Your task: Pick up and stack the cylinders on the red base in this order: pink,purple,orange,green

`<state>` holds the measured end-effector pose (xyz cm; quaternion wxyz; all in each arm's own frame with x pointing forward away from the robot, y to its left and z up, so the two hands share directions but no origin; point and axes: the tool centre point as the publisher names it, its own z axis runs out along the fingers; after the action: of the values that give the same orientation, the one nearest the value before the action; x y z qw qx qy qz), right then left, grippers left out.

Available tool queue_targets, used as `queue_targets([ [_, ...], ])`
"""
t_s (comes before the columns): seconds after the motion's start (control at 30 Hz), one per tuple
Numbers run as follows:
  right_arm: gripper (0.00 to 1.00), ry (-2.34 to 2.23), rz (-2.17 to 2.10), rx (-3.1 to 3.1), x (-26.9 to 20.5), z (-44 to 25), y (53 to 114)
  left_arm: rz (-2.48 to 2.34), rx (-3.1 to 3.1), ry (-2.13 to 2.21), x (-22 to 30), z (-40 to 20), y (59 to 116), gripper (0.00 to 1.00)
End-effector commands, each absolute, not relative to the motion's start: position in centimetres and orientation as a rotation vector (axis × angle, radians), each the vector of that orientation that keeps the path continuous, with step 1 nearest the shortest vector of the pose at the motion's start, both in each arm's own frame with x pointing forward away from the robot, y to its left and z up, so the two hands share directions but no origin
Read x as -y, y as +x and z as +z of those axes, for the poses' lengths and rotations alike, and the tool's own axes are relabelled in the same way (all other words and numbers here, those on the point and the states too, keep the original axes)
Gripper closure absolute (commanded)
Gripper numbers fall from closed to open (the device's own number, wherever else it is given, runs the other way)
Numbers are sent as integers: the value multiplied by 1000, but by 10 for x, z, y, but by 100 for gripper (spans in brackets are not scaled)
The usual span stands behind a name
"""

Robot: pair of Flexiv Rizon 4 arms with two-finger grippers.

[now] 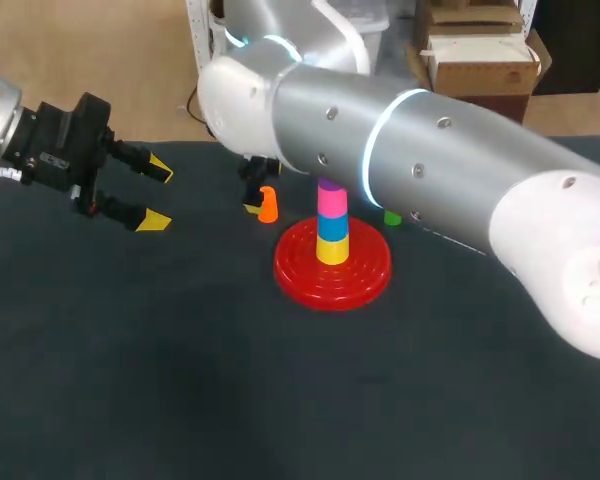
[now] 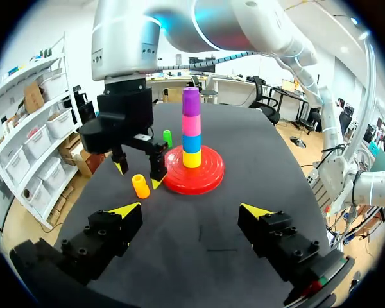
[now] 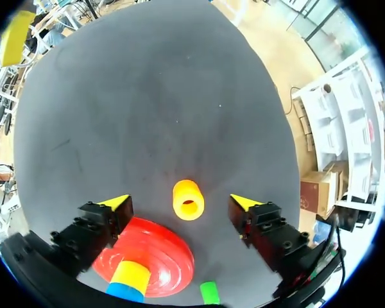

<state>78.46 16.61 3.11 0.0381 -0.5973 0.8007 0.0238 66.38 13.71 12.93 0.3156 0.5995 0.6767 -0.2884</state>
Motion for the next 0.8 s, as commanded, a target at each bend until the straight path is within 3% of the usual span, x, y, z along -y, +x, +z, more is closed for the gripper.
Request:
queue_targets([
  [0.03, 42, -1986, 119, -2643, -173, 28, 798, -756, -1779, 1576, -138, 129, 662, 0],
  [0.4, 55, -1998, 109, -2670, -169, 24, 795, -756, -1779, 1576, -138, 129, 662, 0],
  [0.43, 61, -1998, 109, -2671, -169, 24, 795, -756, -1779, 1576, -138, 129, 662, 0],
  [0.53, 100, -1997, 99, -2671, -168, 25, 794, -756, -1779, 1576, -138, 129, 662, 0],
  [0.8, 100, -1967, 13, -2613, -164, 52, 790, -756, -1779, 1576, -138, 129, 662, 0],
])
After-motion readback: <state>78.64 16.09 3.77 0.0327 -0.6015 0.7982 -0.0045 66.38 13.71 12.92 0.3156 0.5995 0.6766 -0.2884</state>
